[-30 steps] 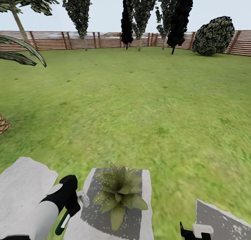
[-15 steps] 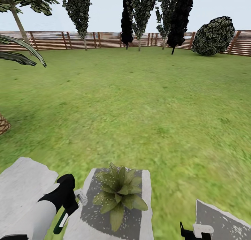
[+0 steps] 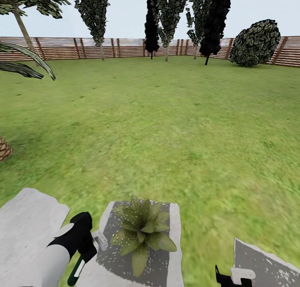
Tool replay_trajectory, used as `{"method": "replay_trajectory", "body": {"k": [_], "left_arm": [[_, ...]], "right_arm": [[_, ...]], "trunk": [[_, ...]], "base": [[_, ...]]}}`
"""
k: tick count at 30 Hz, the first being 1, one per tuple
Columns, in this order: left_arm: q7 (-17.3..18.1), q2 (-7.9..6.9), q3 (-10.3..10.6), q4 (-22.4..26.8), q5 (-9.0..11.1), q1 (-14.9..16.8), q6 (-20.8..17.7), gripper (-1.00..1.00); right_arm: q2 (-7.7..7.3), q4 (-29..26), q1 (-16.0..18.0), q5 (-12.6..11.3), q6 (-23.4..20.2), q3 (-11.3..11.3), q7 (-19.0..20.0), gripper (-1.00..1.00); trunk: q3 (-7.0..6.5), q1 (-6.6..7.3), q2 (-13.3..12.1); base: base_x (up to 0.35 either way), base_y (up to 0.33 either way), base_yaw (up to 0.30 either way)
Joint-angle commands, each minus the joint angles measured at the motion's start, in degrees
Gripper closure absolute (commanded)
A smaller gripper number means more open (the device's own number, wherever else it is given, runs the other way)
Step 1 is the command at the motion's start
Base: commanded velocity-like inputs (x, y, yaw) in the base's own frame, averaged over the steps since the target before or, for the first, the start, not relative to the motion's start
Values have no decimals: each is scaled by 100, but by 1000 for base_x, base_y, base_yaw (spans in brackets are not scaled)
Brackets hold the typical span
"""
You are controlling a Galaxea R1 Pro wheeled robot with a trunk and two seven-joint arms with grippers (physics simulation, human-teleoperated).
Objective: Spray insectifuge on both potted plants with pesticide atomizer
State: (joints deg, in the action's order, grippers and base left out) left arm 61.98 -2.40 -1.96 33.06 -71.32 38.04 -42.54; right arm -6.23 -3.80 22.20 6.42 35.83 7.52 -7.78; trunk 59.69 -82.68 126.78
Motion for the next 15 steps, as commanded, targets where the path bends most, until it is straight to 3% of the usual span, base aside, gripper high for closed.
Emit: {"method": "replay_trajectory", "body": {"k": [1,9,15], "left_arm": [[45,3,-7,8,-32,2,-36,100],[137,18,36,12,-31,95,-35,100],[225,26,52,16,-44,234,-32,100]], "right_arm": [[3,3,4,61,13,39,-26,-100],[8,2,4,61,12,31,-30,-100],[9,10,4,61,12,31,-30,-100]], "trunk": [[5,1,2],[5,1,2],[5,1,2]], "base": [[0,0,59],[0,-4,232],[-29,-225,177]]}}
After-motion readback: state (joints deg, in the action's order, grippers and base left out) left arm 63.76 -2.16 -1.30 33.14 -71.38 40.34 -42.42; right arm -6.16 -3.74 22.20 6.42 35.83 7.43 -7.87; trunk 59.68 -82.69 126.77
